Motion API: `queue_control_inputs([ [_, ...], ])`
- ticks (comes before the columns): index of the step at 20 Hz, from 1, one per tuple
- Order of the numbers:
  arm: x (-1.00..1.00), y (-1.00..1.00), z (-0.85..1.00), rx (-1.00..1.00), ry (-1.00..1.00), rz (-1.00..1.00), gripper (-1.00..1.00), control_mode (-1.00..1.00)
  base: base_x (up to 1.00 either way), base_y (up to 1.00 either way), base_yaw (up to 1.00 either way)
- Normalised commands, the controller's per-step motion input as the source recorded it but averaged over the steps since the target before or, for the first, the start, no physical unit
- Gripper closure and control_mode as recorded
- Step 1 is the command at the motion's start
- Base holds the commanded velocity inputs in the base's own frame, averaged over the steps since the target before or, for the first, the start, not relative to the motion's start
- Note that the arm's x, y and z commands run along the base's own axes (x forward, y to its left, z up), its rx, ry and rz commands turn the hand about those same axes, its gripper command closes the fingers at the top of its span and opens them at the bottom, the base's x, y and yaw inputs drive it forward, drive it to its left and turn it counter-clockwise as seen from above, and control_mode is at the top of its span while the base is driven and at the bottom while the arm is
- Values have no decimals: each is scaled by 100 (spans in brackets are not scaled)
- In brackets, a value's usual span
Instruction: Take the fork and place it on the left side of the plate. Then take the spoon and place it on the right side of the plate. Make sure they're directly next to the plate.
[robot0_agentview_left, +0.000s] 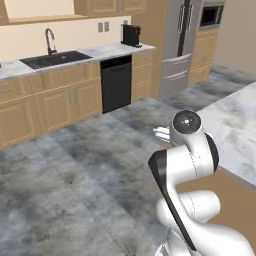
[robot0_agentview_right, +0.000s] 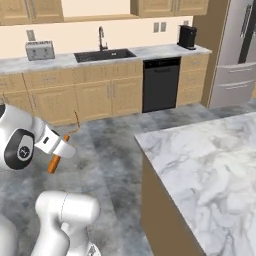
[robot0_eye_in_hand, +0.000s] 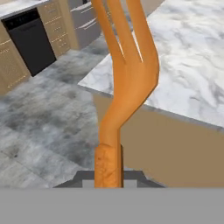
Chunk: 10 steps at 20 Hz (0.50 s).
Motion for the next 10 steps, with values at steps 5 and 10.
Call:
queue_control_inputs([
  [5, 0, 0, 0, 0, 0, 0, 100, 100, -100, -40, -15],
  [10, 0, 0, 0, 0, 0, 0, 100, 100, -100, -48, -13],
])
